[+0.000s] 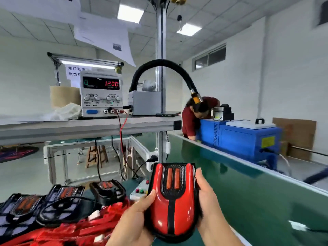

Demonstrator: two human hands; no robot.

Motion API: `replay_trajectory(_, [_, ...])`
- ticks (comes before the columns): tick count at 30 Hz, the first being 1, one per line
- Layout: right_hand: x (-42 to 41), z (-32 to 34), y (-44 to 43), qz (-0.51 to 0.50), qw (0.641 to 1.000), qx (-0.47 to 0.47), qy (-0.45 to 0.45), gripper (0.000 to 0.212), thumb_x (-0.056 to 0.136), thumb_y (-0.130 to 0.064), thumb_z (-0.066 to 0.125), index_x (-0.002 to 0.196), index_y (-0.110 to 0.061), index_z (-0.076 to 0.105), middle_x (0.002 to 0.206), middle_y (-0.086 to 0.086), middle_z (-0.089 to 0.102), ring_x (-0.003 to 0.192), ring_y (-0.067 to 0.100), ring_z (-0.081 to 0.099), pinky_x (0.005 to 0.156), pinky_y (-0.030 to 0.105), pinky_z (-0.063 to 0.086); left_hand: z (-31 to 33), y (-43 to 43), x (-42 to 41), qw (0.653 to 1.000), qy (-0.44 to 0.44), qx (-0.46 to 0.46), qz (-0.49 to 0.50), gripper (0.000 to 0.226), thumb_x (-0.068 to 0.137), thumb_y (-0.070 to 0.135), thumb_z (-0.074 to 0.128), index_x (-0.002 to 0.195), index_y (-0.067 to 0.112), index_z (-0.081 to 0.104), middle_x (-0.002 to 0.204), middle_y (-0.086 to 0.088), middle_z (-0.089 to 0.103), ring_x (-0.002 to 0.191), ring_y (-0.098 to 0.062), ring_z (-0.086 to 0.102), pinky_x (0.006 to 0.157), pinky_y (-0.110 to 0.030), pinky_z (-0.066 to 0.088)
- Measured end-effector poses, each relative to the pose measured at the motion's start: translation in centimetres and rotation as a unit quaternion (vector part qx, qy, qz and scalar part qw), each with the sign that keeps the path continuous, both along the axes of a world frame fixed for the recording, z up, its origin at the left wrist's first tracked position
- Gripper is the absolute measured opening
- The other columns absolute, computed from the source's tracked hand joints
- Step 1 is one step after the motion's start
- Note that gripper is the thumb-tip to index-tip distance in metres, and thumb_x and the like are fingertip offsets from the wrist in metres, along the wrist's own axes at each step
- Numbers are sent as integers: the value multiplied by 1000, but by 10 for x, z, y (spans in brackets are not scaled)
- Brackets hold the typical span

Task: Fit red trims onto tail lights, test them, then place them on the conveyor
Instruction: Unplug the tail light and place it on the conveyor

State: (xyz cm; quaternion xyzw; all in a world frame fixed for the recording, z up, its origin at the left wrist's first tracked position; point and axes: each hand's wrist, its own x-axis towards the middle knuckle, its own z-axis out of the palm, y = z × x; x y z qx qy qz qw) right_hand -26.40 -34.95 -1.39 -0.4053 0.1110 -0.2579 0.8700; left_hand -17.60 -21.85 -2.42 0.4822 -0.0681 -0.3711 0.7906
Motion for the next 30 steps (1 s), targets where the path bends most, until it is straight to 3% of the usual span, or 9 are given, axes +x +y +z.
replay_trajectory(3, [-14,13,-32,-79,996,45,6,61,94,-52,49,112,3,70,107,27,70,97,43,69,90,52,53,25,-32,-26,993,17,-44,-108,19,76,11,64,78,0,79,97,-26,73,79,-40,73,60,-48,59])
replay_trajectory(6, [-25,23,-60,-113,989,91,17,59,100,-50,42,117,1,65,108,28,69,102,44,66,96,57,47,43,-77,-23,993,16,-15,-114,22,90,11,60,93,-7,73,93,-27,73,66,-37,73,69,-48,54])
replay_trajectory(9, [-29,34,-86,-135,983,124,13,53,101,-47,43,117,-2,65,107,27,70,98,44,68,85,54,52,62,-117,-20,993,34,24,-106,25,95,10,55,84,-6,71,80,-25,73,56,-35,71,63,-49,55])
replay_trajectory(11, [-28,42,-104,-150,980,130,12,50,101,-44,45,120,-2,64,112,27,68,103,43,65,93,57,49,72,-138,-18,991,30,46,-119,24,95,11,56,85,-4,73,81,-23,73,60,-34,71,64,-51,54])
replay_trajectory(15, [-20,52,-134,-165,977,127,37,46,102,-36,46,127,1,58,120,28,64,111,43,62,103,56,43,84,-163,-11,987,38,58,-147,45,93,13,61,52,-6,71,68,-20,72,48,-35,68,56,-49,51])
replay_trajectory(18, [-15,52,-152,-165,979,107,55,43,100,-33,50,126,1,60,118,27,66,109,45,63,103,59,43,81,-176,-2,986,45,60,-149,38,94,13,60,66,-8,75,81,-24,74,61,-38,72,66,-53,55])
replay_trajectory(22, [-12,47,-165,-198,977,50,56,35,100,-33,54,111,-4,71,100,21,74,93,39,71,91,58,52,66,-187,10,985,8,45,-169,27,90,19,67,112,4,71,108,-16,73,101,-33,70,96,-49,51])
replay_trajectory(27, [-6,34,-177,-226,973,32,45,32,101,-34,51,105,-8,71,90,15,76,74,31,74,58,39,58,47,-204,20,985,-43,25,-166,28,92,23,65,119,24,69,121,-6,70,117,-29,63,109,-52,40])
replay_trajectory(30, [-1,29,-183,-230,972,28,44,33,101,-33,50,105,-8,71,94,17,75,78,32,74,60,40,58,39,-210,27,986,-41,22,-161,29,92,24,64,121,27,68,123,-4,69,122,-30,60,113,-54,34])
